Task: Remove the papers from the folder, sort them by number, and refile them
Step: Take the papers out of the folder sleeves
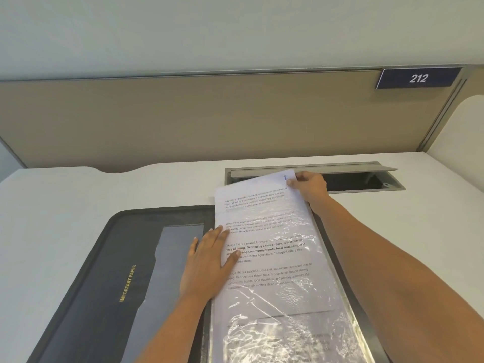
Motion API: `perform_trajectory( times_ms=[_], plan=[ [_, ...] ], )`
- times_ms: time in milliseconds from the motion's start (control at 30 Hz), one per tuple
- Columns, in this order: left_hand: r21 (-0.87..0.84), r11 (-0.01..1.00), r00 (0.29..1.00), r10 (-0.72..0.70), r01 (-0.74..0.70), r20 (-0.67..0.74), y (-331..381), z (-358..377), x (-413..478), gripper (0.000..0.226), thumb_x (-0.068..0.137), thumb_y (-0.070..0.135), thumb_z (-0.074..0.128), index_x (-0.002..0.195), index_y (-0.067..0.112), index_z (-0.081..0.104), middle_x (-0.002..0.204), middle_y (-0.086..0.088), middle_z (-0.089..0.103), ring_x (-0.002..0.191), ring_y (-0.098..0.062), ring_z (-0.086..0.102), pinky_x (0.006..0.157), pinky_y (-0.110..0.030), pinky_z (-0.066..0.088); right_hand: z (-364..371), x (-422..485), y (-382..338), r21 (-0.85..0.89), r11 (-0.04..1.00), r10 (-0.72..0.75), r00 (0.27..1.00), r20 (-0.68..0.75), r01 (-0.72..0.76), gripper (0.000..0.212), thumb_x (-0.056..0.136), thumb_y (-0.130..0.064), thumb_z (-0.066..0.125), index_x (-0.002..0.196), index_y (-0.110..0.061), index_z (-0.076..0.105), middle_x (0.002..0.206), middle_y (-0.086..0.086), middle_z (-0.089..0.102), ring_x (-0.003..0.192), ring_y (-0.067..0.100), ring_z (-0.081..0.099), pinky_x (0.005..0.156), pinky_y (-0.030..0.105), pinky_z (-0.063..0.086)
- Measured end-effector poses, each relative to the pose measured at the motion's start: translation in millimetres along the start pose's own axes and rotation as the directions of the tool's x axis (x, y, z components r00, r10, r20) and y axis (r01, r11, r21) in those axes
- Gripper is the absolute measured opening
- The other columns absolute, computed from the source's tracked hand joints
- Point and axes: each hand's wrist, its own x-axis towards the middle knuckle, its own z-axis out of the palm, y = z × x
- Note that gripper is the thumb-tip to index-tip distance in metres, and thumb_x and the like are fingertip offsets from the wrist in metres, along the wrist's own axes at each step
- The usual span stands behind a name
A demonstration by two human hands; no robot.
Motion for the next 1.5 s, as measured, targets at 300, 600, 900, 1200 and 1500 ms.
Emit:
perform_trajectory(
  times_ms=[300, 600, 900, 1200, 1500],
  plan=[
    [-0.002, 1.000, 1.000, 0.007, -0.007, 0.006, 0.0, -1.0, -1.2, 0.114, 0.059, 0.084, -0.023, 0.147, 0.030, 0.022, 0.155, 0.014, 0.017, 0.143, -0.004, 0.010, 0.114, -0.028, -0.005, 1.8, 7.4, 1.7, 0.156, 0.982, 0.089, 0.989, 0.119, -0.108, 0.028, 0.084, -0.014, 0.070, 0.108, -0.003, 0.060, 0.103, 0.015, 0.065, 0.086, 0.027, 0.062, 0.083, 0.039, 0.053],
    [0.011, 1.000, 1.000, 0.010, -0.010, 0.009, 2.1, -4.0, -1.3, 0.113, 0.058, 0.084, -0.024, 0.148, 0.032, 0.020, 0.156, 0.015, 0.015, 0.143, -0.003, 0.008, 0.112, -0.025, -0.008, -7.7, 7.2, 5.7, -0.048, 0.994, 0.106, 0.974, 0.200, -0.098, 0.037, 0.084, -0.011, 0.068, 0.119, -0.001, 0.060, 0.113, 0.015, 0.065, 0.096, 0.031, 0.065, 0.088, 0.041, 0.052],
    [-0.012, 1.000, 1.000, 0.003, -0.003, 0.016, 0.8, -3.5, -1.2, 0.113, 0.057, 0.086, -0.023, 0.149, 0.033, 0.016, 0.156, 0.016, 0.011, 0.143, -0.002, 0.007, 0.112, -0.024, -0.010, 3.1, 14.0, -25.3, 0.103, 0.991, -0.085, 0.995, 0.043, 0.080, 0.014, 0.088, -0.015, 0.064, 0.100, -0.008, 0.066, 0.098, 0.009, 0.068, 0.088, 0.028, 0.065, 0.081, 0.036, 0.053],
    [-0.034, 0.999, 1.000, -0.005, 0.006, 0.026, 0.8, -3.2, -2.4, 0.114, 0.054, 0.086, -0.025, 0.149, 0.035, 0.012, 0.156, 0.019, 0.007, 0.143, 0.000, 0.004, 0.112, -0.023, -0.012, 6.8, 16.0, -69.5, 0.255, 0.947, -0.180, 0.980, -0.081, 0.195, 0.017, 0.089, -0.010, 0.062, 0.074, -0.017, 0.056, 0.077, 0.001, 0.062, 0.073, 0.020, 0.058, 0.065, 0.026, 0.049],
    [-0.033, 0.999, 1.000, -0.008, 0.008, 0.015, 1.3, -3.9, -0.5, 0.115, 0.053, 0.086, -0.027, 0.149, 0.035, 0.012, 0.155, 0.020, 0.005, 0.143, 0.000, 0.003, 0.111, -0.023, -0.013, 1.3, 21.4, -114.4, 0.301, 0.924, -0.204, 0.970, -0.132, 0.235, 0.019, 0.091, -0.011, 0.059, 0.074, -0.017, 0.055, 0.075, -0.003, 0.060, 0.065, 0.012, 0.056, 0.064, 0.028, 0.048]
  ],
)
